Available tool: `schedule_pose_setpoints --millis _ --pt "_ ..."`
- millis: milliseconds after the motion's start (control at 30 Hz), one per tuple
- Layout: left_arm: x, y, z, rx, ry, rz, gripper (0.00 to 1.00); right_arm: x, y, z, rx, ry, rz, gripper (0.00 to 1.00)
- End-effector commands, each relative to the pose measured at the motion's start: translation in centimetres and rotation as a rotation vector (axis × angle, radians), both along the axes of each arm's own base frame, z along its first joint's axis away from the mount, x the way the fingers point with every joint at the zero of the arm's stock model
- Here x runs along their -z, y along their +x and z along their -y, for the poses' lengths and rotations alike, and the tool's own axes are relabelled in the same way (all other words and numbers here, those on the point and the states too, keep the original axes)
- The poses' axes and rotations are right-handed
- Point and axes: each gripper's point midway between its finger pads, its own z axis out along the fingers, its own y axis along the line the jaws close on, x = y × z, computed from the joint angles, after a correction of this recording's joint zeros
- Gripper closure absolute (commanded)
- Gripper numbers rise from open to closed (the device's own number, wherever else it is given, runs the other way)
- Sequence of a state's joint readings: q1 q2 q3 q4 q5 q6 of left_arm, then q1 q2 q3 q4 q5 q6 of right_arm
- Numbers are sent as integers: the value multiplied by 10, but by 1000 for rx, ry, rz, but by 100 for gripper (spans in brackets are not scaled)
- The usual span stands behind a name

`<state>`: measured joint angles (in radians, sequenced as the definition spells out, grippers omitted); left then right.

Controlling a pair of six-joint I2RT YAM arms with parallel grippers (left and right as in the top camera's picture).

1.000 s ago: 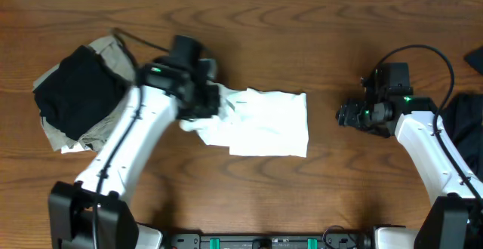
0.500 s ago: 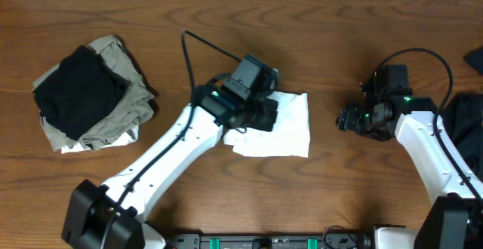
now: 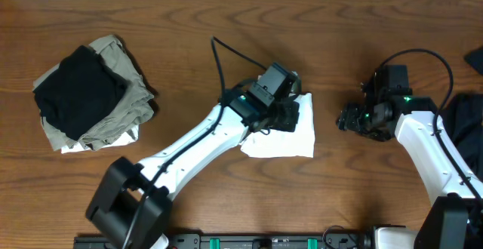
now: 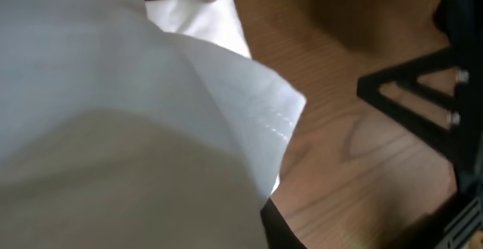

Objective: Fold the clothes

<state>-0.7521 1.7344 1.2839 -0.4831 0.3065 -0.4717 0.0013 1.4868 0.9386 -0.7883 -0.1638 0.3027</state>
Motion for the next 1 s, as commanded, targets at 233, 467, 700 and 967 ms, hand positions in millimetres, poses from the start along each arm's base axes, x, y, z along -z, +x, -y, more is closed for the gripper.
schedule_pose_setpoints --millis 233,467,700,967 --pt "-18 16 26 -116 -124 6 91 0 -1 7 46 -21 -11 33" --pt "-13 11 27 -164 -134 -47 89 0 -1 7 46 -20 -11 33" --pt "-10 -12 42 -112 -121 -66 75 0 -1 7 46 -20 -11 32" --pt "-8 -27 50 -80 -109 -77 75 0 -2 7 46 -21 -14 32"
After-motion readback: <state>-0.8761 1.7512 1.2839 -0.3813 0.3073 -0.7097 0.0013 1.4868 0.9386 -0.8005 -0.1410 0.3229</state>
